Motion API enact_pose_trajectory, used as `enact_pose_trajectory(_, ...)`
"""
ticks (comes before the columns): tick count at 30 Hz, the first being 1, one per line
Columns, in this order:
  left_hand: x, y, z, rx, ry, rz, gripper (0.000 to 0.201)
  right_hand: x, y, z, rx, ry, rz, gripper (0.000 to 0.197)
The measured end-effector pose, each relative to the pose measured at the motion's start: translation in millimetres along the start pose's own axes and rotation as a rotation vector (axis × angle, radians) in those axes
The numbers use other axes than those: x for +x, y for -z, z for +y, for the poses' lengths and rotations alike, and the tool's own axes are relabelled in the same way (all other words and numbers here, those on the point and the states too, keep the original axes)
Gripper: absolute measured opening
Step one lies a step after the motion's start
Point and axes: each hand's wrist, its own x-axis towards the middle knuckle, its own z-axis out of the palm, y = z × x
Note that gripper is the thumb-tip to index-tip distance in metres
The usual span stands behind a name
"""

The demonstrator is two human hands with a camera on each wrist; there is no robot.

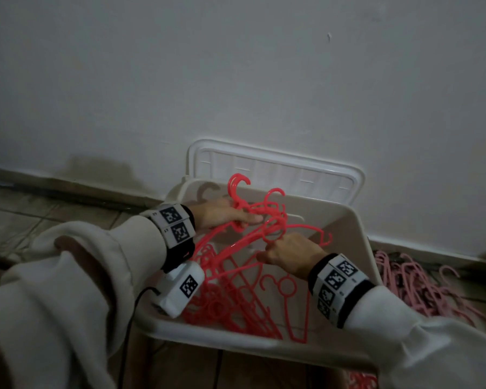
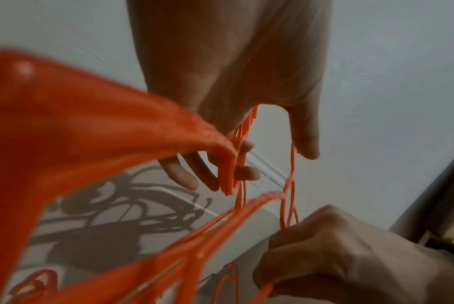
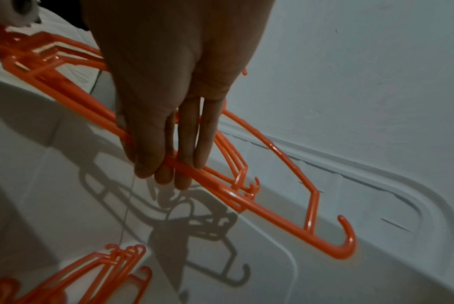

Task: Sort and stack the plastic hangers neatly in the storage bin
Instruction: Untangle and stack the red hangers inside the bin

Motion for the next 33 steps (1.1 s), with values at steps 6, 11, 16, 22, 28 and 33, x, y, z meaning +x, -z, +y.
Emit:
enact_pose_trajectory(6, 6.8, -4.8, -2.1, 0.123, -0.011, 0.014, 0.023, 17.3, 2.3, -10.0, -0.015, 0.083, 0.325, 0.036)
enact_pose_trajectory(11, 12.2, -5.4, -4.4, 0.031, -0.046, 0.117, 0.028, 23.2, -4.1, -0.3, 0.119, 0.015, 0.309, 0.02)
enact_pose_trajectory(16, 17.6, -0.3, -12.2, -0.017, -0.033, 0.146, 0.027, 3.1, -35.0, 33.6, 0.55, -0.166, 0.398, 0.027)
enact_pose_trajectory(22, 22.3, -3.5, -15.4, 0.002, -0.005, 0.158, 0.026, -1.4, -65.7, 57.6, 0.646, -0.417, 0.149, 0.023)
enact_pose_trajectory(28, 29.3, -8.3, -20.8, 0.052, 0.022, 0.115, 0.032, 15.9, -116.9, 58.8, 0.479, -0.363, -0.329, 0.036)
enact_pose_trajectory(33, 38.2, -12.2, -24.4, 0.047, 0.029, 0.056, 0.031, 43.6, -138.5, 54.2, 0.437, -0.324, -0.462, 0.044)
